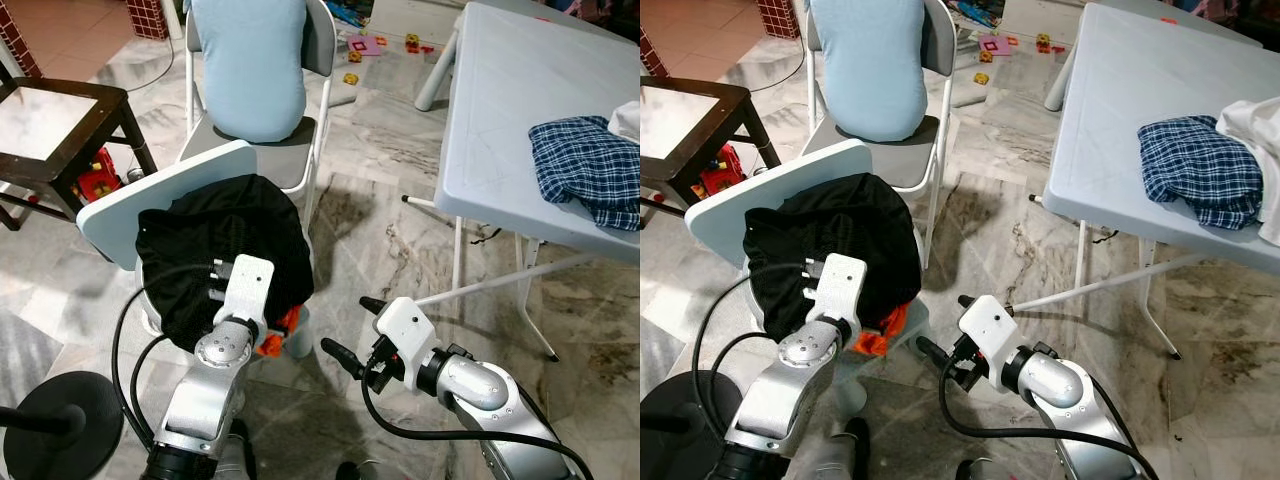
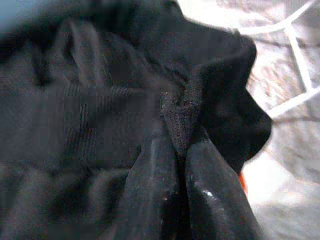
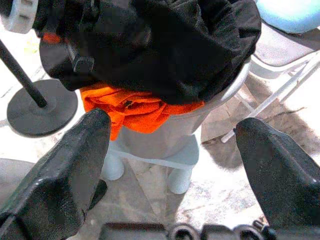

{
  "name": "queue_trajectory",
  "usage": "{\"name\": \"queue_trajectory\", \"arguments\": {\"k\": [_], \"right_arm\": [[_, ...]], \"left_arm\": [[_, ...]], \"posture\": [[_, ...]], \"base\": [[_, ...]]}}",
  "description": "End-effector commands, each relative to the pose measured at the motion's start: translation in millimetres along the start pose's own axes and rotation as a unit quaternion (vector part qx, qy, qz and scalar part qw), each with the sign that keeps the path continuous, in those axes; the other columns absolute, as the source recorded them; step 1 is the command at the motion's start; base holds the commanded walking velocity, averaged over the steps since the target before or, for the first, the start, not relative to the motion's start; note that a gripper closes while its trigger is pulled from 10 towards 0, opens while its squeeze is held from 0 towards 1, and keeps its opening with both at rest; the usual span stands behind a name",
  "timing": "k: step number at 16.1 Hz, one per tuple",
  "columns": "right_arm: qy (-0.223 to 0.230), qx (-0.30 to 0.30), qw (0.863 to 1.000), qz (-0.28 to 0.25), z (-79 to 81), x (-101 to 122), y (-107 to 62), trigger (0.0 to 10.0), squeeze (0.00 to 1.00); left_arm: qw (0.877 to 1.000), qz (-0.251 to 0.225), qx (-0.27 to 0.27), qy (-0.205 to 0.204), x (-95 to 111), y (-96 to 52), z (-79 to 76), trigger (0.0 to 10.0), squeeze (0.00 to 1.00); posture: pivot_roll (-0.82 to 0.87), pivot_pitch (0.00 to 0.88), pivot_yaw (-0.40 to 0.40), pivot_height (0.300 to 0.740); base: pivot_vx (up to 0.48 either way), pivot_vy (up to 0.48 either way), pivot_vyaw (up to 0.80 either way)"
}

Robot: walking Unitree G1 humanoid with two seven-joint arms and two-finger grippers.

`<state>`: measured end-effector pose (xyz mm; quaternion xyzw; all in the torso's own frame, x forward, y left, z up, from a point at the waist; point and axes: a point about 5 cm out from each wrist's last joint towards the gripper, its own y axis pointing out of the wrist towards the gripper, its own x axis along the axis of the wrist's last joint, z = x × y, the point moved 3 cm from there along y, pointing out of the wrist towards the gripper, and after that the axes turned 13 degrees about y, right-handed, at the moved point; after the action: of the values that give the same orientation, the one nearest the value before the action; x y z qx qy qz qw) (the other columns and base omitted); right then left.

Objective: Hang hanger

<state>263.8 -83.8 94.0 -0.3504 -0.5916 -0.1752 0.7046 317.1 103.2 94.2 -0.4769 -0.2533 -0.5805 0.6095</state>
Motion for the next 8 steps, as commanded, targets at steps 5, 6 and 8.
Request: {"name": "queue_trajectory", "arguments": {"k": [5, 6, 8], "right_arm": [[0.013, -0.063, 0.997, -0.035, -21.7, 9.0, 9.5, 10.0, 0.00], [0.031, -0.086, 0.995, -0.049, -30.0, 13.6, 10.6, 10.0, 0.00], [0.091, -0.123, 0.985, -0.081, -45.2, 20.9, 13.4, 10.0, 0.00]], "left_arm": [[0.987, -0.142, 0.064, 0.030, 40.6, -9.5, 21.7, 0.0, 0.00], [0.984, -0.154, 0.078, 0.047, 44.0, -11.1, 27.8, 0.0, 0.00], [0.969, -0.208, 0.089, 0.097, 58.3, -19.2, 39.2, 0.0, 0.00]], "posture": [[0.02, 0.172, -0.063, 0.740], [0.04, 0.165, -0.060, 0.740], [0.06, 0.149, -0.048, 0.740]], "base": [[0.000, 0.000, 0.00], [0.000, 0.000, 0.00], [0.000, 0.000, 0.00]]}}
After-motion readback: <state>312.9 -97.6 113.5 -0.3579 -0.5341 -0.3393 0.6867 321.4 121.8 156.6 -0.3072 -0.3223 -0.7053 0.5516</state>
